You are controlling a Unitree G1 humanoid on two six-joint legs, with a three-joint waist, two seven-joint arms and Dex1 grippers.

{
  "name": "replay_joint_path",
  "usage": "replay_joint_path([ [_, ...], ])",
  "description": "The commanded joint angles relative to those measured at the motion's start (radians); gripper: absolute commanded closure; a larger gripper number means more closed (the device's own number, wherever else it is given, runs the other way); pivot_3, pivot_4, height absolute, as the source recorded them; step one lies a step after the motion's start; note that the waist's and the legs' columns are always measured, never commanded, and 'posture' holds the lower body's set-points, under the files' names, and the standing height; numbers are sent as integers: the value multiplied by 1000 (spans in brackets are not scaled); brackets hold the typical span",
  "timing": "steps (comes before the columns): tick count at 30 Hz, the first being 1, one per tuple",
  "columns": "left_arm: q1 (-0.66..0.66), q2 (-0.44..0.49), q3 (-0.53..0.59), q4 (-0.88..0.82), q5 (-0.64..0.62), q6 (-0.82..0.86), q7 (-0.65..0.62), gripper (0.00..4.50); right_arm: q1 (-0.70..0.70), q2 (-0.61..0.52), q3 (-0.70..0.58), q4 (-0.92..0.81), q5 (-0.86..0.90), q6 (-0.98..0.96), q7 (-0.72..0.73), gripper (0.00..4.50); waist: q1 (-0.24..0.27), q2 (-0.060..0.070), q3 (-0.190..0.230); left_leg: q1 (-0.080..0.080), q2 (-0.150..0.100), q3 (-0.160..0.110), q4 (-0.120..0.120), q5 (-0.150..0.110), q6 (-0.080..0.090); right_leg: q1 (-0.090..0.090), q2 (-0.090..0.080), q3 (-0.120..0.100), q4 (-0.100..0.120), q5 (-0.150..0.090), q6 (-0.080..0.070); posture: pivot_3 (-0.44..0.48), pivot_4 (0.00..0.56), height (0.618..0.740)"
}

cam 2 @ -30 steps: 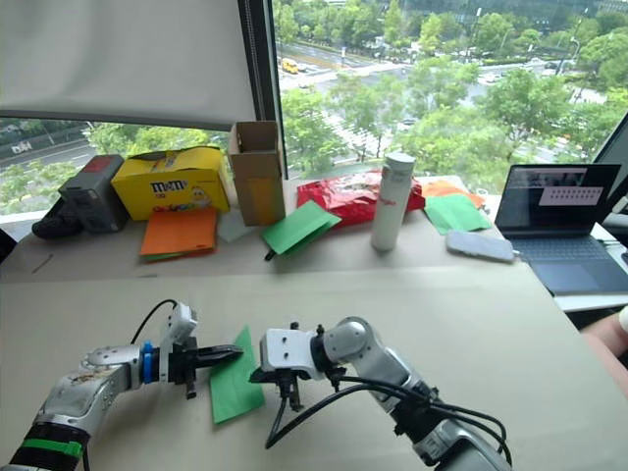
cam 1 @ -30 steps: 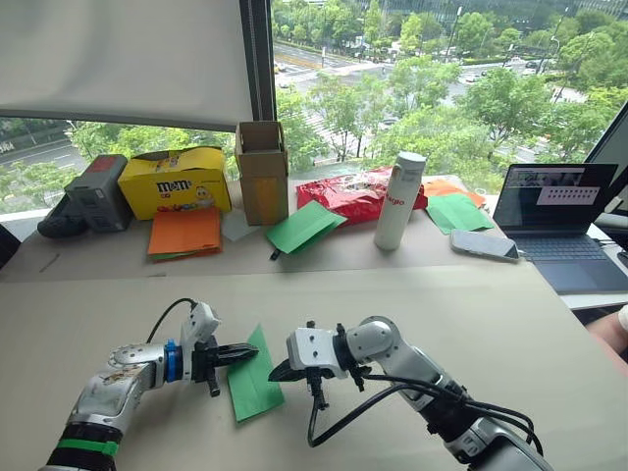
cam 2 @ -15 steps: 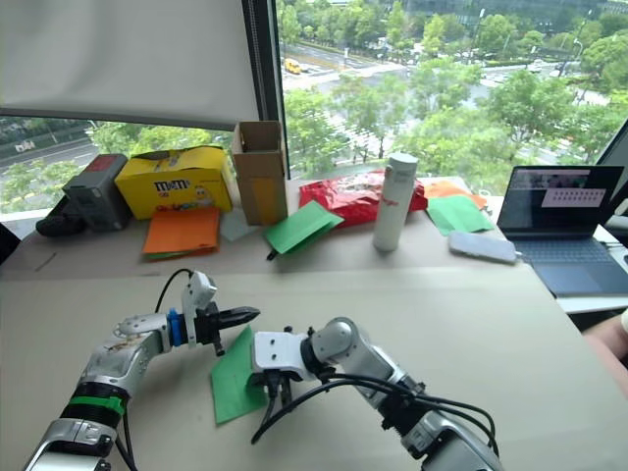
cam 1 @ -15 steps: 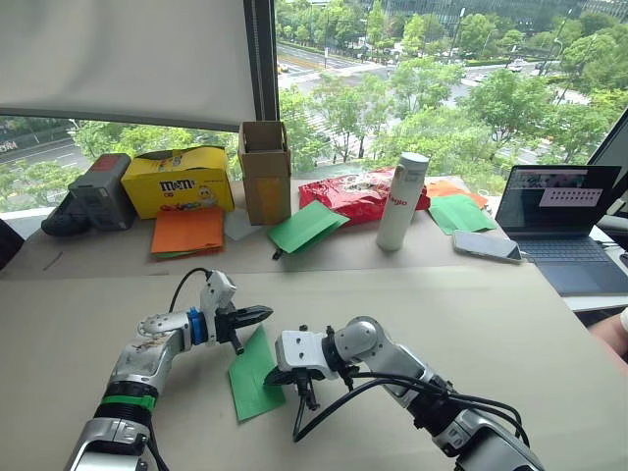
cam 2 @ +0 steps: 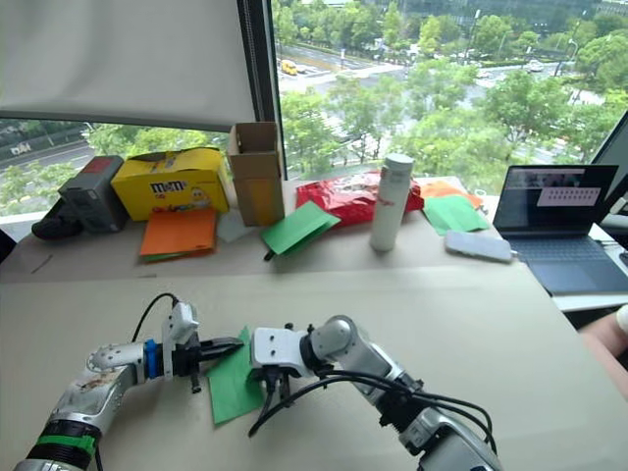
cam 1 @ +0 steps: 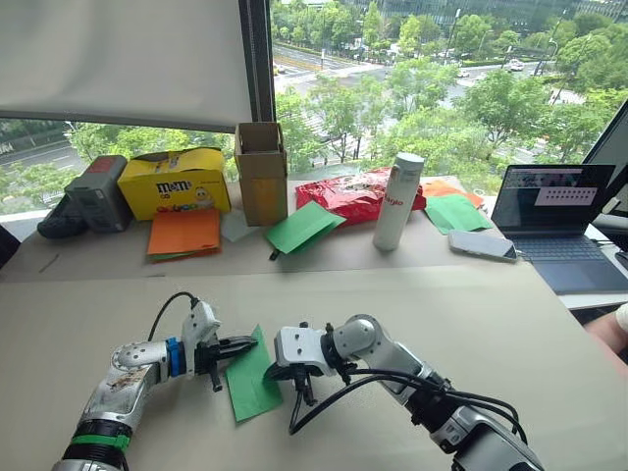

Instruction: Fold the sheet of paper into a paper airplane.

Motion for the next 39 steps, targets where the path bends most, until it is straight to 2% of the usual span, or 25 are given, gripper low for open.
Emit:
replay_joint_path([
  [1, 80, 21, 20, -81, -19, 16, 9, 4500, -9, -6, 12, 32, -28, 1, -2, 4461, 0, 0, 0, 0, 0, 0, 0, 0, 0, 0, 0, 0, 0, 0, 0, 0, 150, 739],
  [6, 188, 45, 70, -184, -48, 55, 51, 4500, 0, -18, 15, 39, -30, -19, 4, 4461, -1, 0, 0, 1, 1, 0, -1, 0, 0, 0, 0, 0, 0, 0, 0, 0, 150, 739],
  [11, 288, 77, 165, -301, -173, 163, 47, 4500, 14, -59, 1, 26, -23, -47, 18, 4461, 2, 1, 1, 1, 0, 0, -2, 0, 0, -1, -2, 0, -1, 0, 0, 0, 150, 739],
  [14, 273, 94, 213, -346, -273, 313, 83, 4500, 17, -69, -31, 5, -4, -84, 4, 4461, 13, 1, 1, 1, 0, -1, -1, -1, -1, -3, -4, -2, -2, 0, 0, 0, 150, 739],
  [15, 258, 99, 221, -352, -288, 351, 101, 4500, 19, -69, -44, -5, 7, -103, -1, 4461, 14, 1, 1, 0, 0, -2, -1, -4, -6, -3, -4, -3, -3, 0, -1, 0, 150, 739],
  [17, 196, 123, 232, -358, -346, 457, 115, 4500, 33, -80, -92, -86, 58, -118, 2, 4461, 20, 0, 1, 1, -1, -2, -1, -4, -6, -3, -5, -2, -3, 0, -1, 0, 150, 739],
  [18, 173, 141, 223, -370, -342, 459, 102, 4500, 43, -89, -115, -131, 79, -110, 3, 4461, 22, -1, 2, -1, -2, -3, 0, -3, -5, -3, -5, -4, -2, 0, -1, 0, 150, 739],
  [20, 141, 166, 197, -380, -290, 412, 93, 4500, 61, -109, -147, -198, 103, -75, -1, 4461, 16, -2, 3, -2, -2, -3, 0, -1, -2, -1, -4, -3, -3, 0, -1, 0, 150, 739],
  [24, 28, 165, 173, -304, -156, 187, 100, 4500, 102, -158, -220, -335, 176, 53, -4, 4461, 9, -2, 3, -3, -3, -3, -1, 1, -2, 0, -3, -2, -3, 0, -1, 0, 150, 739],
  [29, -77, 229, 20, -91, 101, -291, -50, 4500, 126, -212, -304, -445, 235, 195, -38, 4461, 5, -2, 3, -2, -3, -1, -4, 1, -1, -2, -2, -1, -3, 0, -1, 0, 150, 739],
  [34, -162, 240, -75, 102, 157, -588, -208, 3014, 149, -240, -333, -474, 228, 232, -92, 4500, 5, -2, 3, -5, -2, 1, -4, 0, 0, -6, -2, -1, -3, 0, -2, 0, 150, 739],
  [39, -254, 201, -119, 215, 211, -773, -196, 1286, 173, -253, -342, -496, 220, 251, -136, 4500, 11, -2, 3, -12, -3, 0, 0, 1, 1, -11, -1, -2, -1, 0, -2, 0, 150, 739],
])
